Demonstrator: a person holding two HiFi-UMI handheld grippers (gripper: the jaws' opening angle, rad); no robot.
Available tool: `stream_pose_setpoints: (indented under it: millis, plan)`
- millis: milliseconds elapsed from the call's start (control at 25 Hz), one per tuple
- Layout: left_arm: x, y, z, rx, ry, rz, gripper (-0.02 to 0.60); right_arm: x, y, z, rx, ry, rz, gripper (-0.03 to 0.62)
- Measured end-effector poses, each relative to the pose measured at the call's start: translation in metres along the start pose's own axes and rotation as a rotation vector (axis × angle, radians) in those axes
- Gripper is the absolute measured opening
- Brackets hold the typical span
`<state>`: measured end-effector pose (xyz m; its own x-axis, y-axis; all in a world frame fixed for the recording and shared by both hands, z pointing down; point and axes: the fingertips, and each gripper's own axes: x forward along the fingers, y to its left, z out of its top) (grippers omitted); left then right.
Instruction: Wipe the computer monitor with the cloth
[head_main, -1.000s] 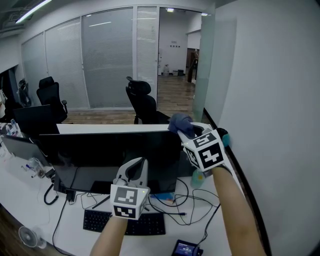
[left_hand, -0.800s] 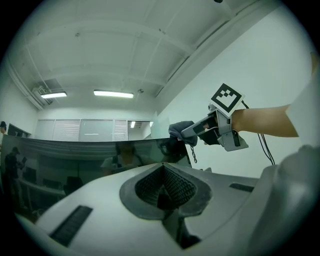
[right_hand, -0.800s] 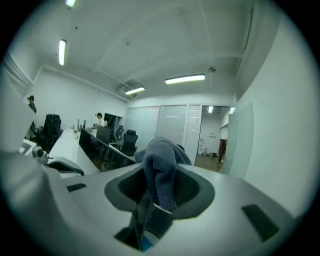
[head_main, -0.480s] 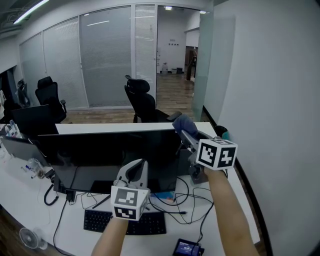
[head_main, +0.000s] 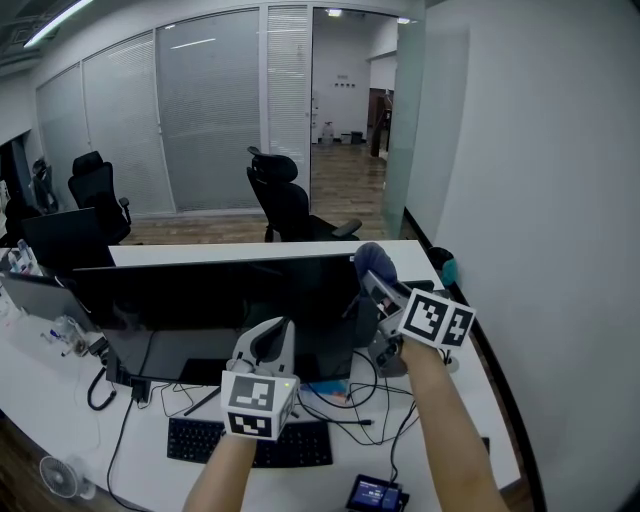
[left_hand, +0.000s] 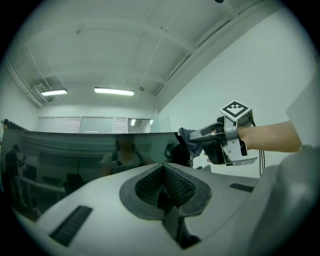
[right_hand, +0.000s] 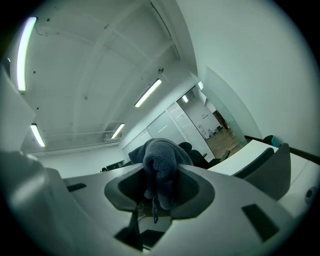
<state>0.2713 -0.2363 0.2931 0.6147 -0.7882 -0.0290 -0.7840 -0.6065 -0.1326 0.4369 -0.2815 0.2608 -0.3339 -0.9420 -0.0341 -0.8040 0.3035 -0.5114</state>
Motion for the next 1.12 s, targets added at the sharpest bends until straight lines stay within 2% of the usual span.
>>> stream_pose_setpoints:
  millis: [480, 1120]
  plan:
    - [-0.001, -0.004, 0.000, 0.001, 0.002, -0.004, 0.008, -0.007, -0.004, -0.009, 0.007, -0.003, -0.027, 0.135]
    - [-0.003, -0.006, -0.013, -0.001, 0.026, -0.011, 0.008, -0.014, -0.019, -0.044, 0.023, 0.038, -0.058, 0.135]
